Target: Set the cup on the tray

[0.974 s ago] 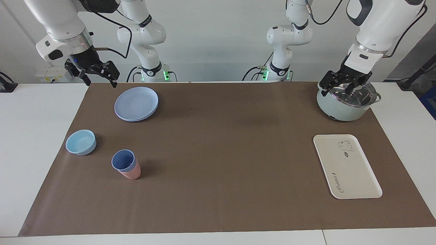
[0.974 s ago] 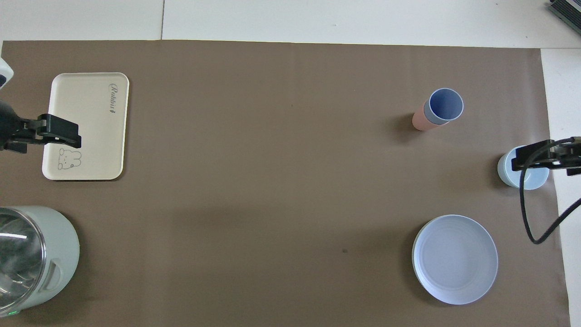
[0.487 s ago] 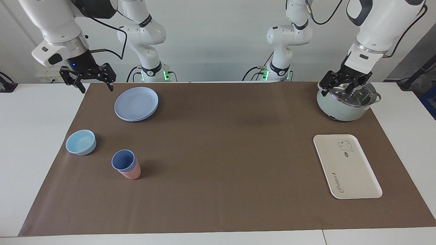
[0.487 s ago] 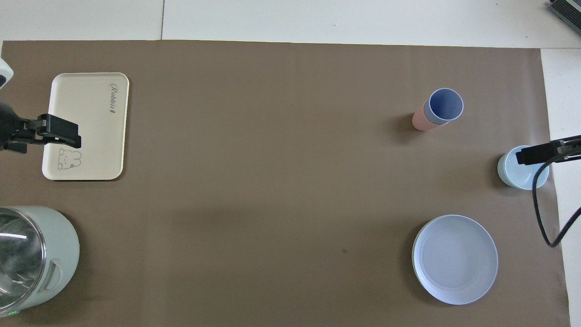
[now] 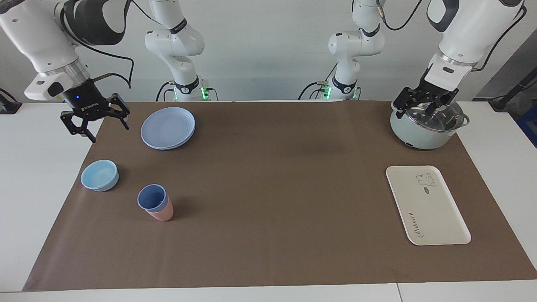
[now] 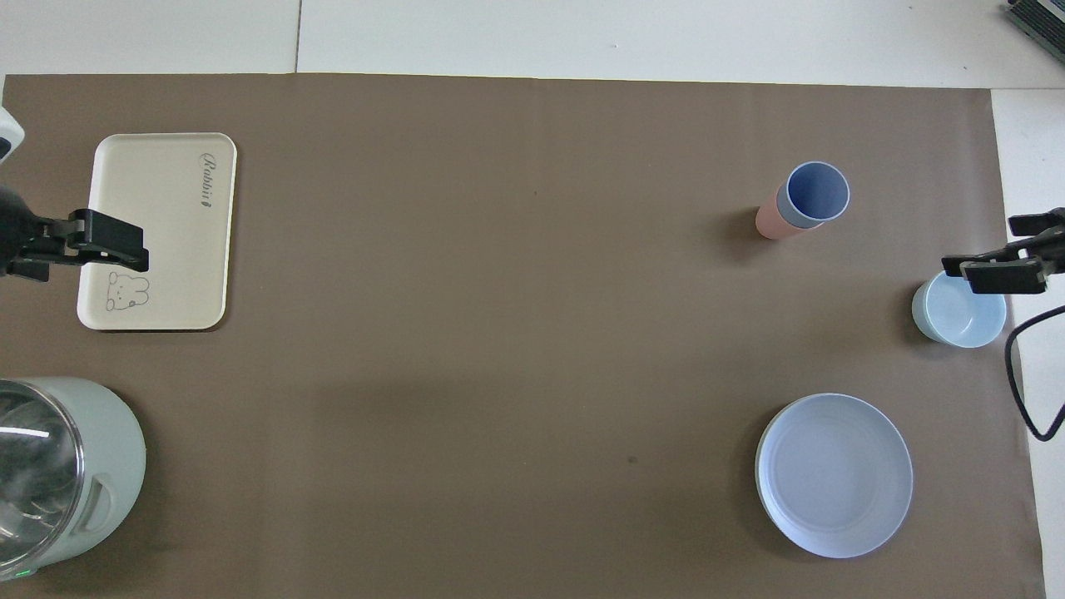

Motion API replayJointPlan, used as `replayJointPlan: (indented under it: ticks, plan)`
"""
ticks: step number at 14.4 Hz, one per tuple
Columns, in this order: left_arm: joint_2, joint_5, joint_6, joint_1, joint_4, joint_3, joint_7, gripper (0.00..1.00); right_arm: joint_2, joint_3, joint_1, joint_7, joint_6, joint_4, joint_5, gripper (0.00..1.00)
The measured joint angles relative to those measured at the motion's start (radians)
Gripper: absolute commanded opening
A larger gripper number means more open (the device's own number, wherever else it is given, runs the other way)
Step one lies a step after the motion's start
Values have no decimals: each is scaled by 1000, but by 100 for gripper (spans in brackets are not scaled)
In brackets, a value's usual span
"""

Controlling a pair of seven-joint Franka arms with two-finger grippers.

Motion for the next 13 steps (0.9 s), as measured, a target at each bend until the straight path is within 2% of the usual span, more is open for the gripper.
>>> replayJointPlan:
  ticks: [3,6,13]
  plan:
    - [0,0,0,0,0,0,0,100,43,-2,-60,-260,57,-44,162,100]
    - [0,0,0,0,0,0,0,100,125,-2,-88,-496,108,-56,346,100]
    - [0,0,0,0,0,0,0,100,294,-2,-108,-870,146,-76,700,100]
